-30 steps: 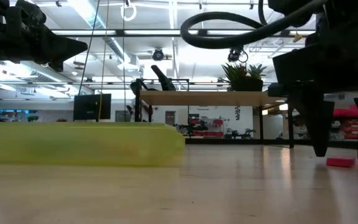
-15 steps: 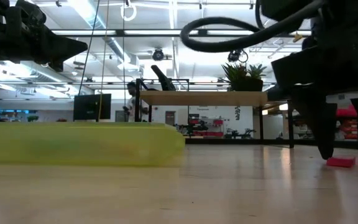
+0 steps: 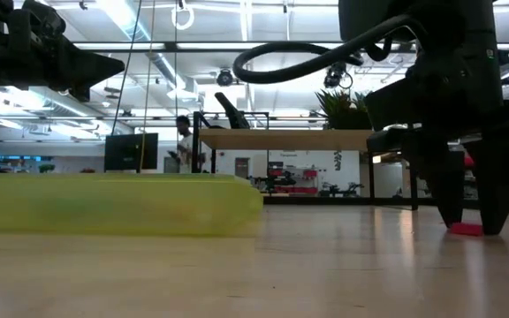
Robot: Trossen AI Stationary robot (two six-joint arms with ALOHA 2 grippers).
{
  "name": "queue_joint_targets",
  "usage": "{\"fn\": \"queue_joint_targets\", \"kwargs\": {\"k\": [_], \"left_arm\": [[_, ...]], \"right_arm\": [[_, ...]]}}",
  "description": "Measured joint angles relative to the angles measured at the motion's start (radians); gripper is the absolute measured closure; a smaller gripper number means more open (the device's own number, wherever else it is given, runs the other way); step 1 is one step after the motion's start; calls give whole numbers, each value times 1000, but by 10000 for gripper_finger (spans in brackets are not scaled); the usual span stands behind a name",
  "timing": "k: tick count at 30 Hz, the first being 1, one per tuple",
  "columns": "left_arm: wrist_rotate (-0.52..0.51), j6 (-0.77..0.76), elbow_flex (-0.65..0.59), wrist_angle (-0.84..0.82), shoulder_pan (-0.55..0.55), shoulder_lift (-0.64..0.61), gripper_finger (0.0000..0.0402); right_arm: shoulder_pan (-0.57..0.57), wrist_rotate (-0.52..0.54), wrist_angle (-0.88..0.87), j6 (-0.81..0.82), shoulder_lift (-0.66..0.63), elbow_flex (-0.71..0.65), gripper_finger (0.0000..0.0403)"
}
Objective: Pack school essentials
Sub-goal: Put the red eraser into the supply box
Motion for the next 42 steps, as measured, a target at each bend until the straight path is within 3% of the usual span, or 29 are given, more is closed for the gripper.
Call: {"fn": "queue_joint_targets", "kwargs": {"k": [13,24,34,42], "left_arm": [[0,0,0,0,0,0,376],[0,0,0,0,0,0,366],[0,0,0,0,0,0,373],[0,0,0,0,0,0,365]], "right_arm": [[0,-26,22,56,-2,0,332],[2,-33,67,137,0,59,334],[-12,63,35,198,1,233,335],[-40,114,77,187,0,287,331]]}}
